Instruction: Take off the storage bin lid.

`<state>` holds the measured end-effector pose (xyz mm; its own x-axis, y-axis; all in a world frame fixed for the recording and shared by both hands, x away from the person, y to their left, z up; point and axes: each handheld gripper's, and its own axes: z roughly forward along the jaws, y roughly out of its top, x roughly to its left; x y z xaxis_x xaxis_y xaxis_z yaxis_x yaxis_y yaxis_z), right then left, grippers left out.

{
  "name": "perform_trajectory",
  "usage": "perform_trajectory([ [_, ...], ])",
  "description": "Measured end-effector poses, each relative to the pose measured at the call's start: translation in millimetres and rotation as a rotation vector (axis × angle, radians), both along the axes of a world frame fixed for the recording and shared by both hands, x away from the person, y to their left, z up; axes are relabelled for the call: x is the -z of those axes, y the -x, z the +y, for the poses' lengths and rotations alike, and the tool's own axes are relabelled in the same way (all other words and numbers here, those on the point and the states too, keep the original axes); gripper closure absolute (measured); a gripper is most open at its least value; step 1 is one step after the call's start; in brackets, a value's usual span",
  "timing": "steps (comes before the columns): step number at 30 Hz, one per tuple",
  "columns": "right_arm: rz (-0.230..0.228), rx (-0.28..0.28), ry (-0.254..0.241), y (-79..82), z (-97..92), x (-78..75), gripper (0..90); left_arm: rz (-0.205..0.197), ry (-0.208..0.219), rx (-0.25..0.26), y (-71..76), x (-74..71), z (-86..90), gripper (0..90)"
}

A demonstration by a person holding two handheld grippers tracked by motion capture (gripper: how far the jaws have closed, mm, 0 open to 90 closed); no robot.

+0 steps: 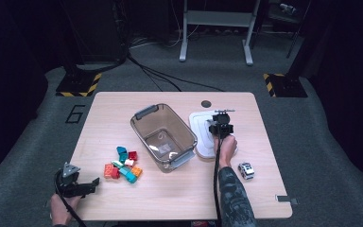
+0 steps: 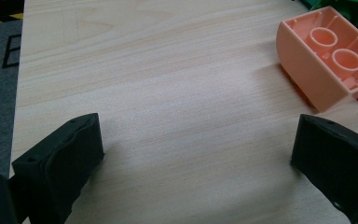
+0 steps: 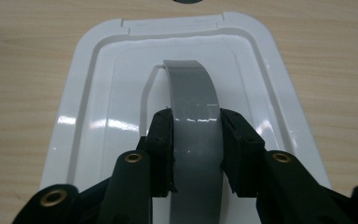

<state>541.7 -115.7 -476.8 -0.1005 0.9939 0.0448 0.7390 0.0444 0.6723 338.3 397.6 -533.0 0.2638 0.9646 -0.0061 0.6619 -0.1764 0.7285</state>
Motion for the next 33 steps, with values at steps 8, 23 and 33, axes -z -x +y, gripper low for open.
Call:
perform_trajectory([
  [8, -0.004, -0.097, -0.054, 15.6, -17.4, -15.2, 36.5, 0.000, 0.000, 0.000, 0.0, 0.0, 0.0, 1.6],
  [23, -0.023, -0.265, -0.011, 74.8, -57.3, -36.6, 8.8, 0.000, -0.001, 0.000, 0.0, -0.1, 0.0, 1.6],
  [33, -0.017, -0.295, 0.004, 108.5, -79.0, -31.8, 0.0, 0.001, -0.001, 0.000, 0.1, -0.1, 0.0, 1.6],
])
